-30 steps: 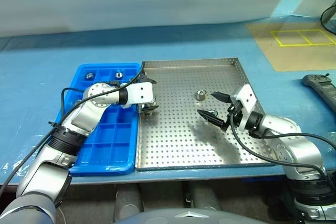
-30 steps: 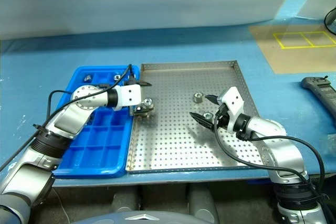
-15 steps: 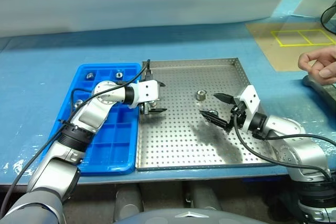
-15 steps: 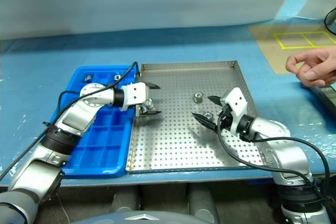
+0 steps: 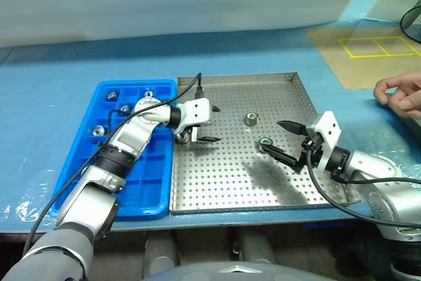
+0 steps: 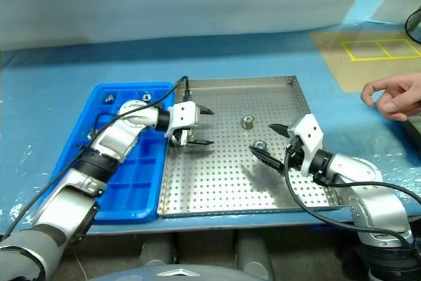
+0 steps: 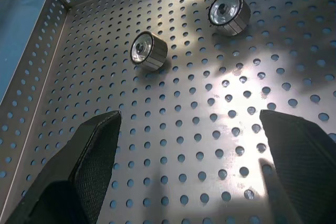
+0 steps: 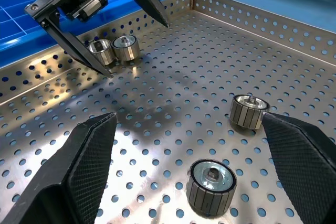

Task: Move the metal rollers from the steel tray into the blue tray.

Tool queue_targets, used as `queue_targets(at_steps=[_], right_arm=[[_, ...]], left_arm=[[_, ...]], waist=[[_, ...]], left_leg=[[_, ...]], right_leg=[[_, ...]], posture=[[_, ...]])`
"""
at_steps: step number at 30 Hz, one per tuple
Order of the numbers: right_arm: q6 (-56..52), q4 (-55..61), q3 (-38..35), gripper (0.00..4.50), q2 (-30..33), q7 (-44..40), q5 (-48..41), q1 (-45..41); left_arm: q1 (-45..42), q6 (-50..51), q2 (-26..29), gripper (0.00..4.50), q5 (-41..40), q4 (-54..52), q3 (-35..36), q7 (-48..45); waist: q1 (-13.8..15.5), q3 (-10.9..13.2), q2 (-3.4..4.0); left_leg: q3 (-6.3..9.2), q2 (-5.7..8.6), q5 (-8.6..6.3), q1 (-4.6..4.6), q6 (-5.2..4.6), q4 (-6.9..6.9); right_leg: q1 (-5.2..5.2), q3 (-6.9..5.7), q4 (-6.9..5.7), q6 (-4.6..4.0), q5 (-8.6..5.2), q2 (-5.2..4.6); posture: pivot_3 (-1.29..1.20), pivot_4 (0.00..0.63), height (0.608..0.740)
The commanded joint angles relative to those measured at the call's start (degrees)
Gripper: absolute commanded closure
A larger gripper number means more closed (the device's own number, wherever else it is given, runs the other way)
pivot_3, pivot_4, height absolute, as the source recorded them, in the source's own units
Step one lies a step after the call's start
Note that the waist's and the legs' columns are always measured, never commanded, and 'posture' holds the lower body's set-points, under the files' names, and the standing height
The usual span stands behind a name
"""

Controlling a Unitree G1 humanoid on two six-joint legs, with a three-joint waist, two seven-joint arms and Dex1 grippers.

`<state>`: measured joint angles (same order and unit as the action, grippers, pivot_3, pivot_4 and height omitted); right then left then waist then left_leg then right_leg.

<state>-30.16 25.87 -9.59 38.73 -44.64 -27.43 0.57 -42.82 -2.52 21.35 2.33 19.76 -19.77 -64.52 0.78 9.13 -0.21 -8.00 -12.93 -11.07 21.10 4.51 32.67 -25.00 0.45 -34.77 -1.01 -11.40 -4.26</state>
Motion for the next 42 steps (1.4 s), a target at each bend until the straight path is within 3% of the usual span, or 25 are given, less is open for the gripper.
queue_targets(at_steps=[1,19,35,42], right_arm=[[0.2,3.3,-2.8,0.0,0.7,0.6,-1.4,1.2],[-0.8,7.6,-6.4,0.0,0.8,2.9,-2.8,6.7],[-3.4,6.4,-1.5,0.0,0.6,6.8,-0.7,5.1],[-3.5,4.8,0.5,0.0,0.4,6.3,-0.2,2.8]], left_arm=[[-2.0,-3.1,-0.9,0.04,-0.3,2.9,-0.4,-0.8],[-10.0,-12.1,-11.4,0.04,0.9,23.5,-0.6,-1.7],[-8.0,-10.2,-9.8,0.04,-1.1,18.8,1.9,-1.3],[-6.9,-7.8,-9.2,0.04,0.9,17.7,3.3,5.6]], waist=[[0.0,0.0,0.0],[-0.6,0.0,-0.02],[-1.5,0.0,-0.03],[-1.5,0.0,-0.04]], left_leg=[[0.0,0.0,-0.01,0.0,-0.01,0.0],[-0.18,0.04,-0.12,-0.02,-0.2,0.12],[-0.36,0.11,-0.18,-0.02,-0.3,0.15],[-0.37,0.11,-0.19,0.01,-0.31,0.15]], right_leg=[[0.0,0.0,0.0,0.0,0.0,0.0],[0.03,0.24,0.07,0.06,0.03,0.0],[-0.01,0.51,0.15,0.16,0.06,-0.01],[-0.03,0.51,0.16,0.16,0.06,-0.01]], posture=[[-0.32,0.15,0.74],[-0.39,0.15,0.74],[-0.37,0.15,0.74],[-0.33,0.15,0.74]])
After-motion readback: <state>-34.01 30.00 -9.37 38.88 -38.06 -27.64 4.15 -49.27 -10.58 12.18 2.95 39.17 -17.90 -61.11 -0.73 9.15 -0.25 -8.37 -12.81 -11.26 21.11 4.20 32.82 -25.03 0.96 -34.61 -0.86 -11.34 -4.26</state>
